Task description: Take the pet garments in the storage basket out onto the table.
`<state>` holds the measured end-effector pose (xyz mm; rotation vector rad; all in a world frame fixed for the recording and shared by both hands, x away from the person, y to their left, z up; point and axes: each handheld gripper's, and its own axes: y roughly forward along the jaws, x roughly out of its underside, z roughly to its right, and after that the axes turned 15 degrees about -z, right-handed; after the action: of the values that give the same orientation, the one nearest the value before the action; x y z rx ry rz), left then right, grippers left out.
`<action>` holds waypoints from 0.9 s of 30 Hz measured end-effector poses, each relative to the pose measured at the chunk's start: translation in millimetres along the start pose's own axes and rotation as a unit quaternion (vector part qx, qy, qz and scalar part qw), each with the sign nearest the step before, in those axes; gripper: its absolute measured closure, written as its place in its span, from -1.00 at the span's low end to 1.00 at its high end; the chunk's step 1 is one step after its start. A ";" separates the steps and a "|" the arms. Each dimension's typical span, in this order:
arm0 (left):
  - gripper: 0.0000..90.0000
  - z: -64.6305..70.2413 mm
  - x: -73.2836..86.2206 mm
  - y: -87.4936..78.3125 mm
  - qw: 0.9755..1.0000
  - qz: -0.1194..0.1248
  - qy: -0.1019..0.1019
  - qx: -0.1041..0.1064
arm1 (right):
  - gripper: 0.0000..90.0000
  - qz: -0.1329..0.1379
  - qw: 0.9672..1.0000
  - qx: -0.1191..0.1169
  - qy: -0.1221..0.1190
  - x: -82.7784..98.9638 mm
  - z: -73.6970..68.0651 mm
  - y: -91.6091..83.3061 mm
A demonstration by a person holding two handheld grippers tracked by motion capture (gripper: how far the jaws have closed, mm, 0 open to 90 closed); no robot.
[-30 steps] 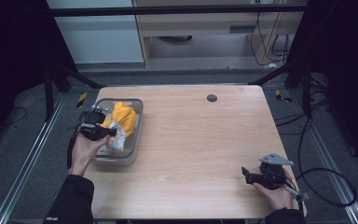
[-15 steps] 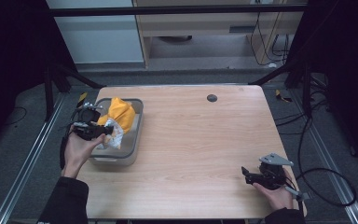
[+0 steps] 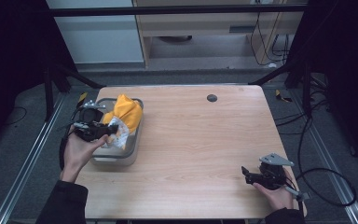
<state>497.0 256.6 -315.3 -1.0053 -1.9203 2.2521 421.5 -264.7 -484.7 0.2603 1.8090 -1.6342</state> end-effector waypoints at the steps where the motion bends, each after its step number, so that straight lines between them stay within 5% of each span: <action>1: 0.80 2.9 -0.3 -1.2 1.000 0.001 0.008 0.001 | -0.68 0.000 1.000 0.000 0.001 0.0 0.0 -0.1; 14: 0.80 37.1 -7.2 -1.5 0.998 0.003 0.053 0.021 | -0.68 0.003 1.000 0.000 0.001 -0.1 -0.4 -0.7; 27: 0.80 75.5 -18.8 11.4 0.994 -0.008 0.104 0.042 | -0.68 0.005 1.000 0.000 0.000 0.2 0.0 -2.0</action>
<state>480.6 179.7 -314.0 -1.1584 -1.7296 2.1034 420.2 -265.1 -483.2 0.2688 1.8047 -1.6266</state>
